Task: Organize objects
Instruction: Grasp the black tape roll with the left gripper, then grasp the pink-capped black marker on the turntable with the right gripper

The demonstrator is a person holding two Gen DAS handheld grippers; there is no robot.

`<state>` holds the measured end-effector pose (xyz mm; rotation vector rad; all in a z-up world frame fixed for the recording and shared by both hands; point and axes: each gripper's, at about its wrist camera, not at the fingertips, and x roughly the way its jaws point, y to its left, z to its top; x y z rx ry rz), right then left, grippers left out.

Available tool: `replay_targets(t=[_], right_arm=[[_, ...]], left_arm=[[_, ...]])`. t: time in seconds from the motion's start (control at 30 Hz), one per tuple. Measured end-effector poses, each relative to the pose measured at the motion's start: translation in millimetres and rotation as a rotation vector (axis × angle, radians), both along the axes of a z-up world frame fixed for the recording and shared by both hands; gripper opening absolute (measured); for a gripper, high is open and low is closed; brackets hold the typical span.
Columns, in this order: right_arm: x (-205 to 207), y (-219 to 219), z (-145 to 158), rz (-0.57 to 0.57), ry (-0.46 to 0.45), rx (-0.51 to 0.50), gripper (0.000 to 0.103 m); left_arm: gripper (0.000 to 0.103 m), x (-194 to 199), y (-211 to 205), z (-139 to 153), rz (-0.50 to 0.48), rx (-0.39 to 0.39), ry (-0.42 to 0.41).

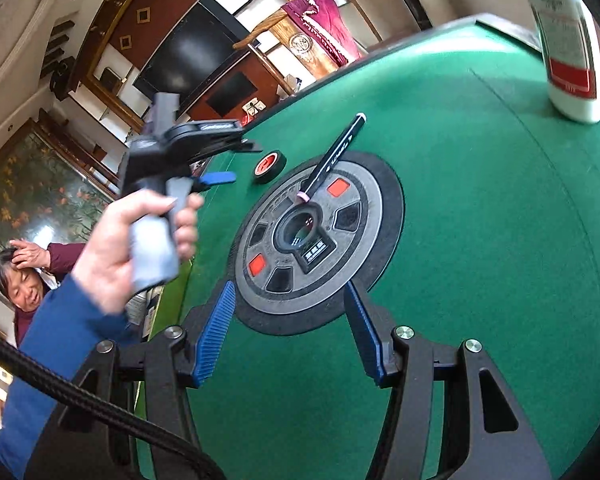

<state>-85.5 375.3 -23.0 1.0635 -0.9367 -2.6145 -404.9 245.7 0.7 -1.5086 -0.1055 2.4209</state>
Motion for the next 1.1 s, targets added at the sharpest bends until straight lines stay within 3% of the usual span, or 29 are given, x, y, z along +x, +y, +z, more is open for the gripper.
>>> replay_targets(t=[0.33,0.47,0.6,0.83,1.1], right_arm=[[0,-5,-15,0.011,-0.042,-0.038,0.056],[0,-6,-16,0.009,-0.043,-0.023,0.056],[0,2,-16,-0.024,-0.048,-0.015,0.056],[1,17,-17,-0.082,-0.062,0.008,0.056],[4,11,-10,-0.075,-0.039,0.085,0.056]], left_arm=[[0.059,-15,15,-38,0.004,-0.098,0.001],[0.056,0,16,-37,-0.002,-0.127,0.079],[0.056,24,5,-35,0.052,-0.108,0.075],[0.056,116,-17,-21,0.046,-0.077,0.123],[0.056,247,-41,0,-0.087,-0.077,0.239]])
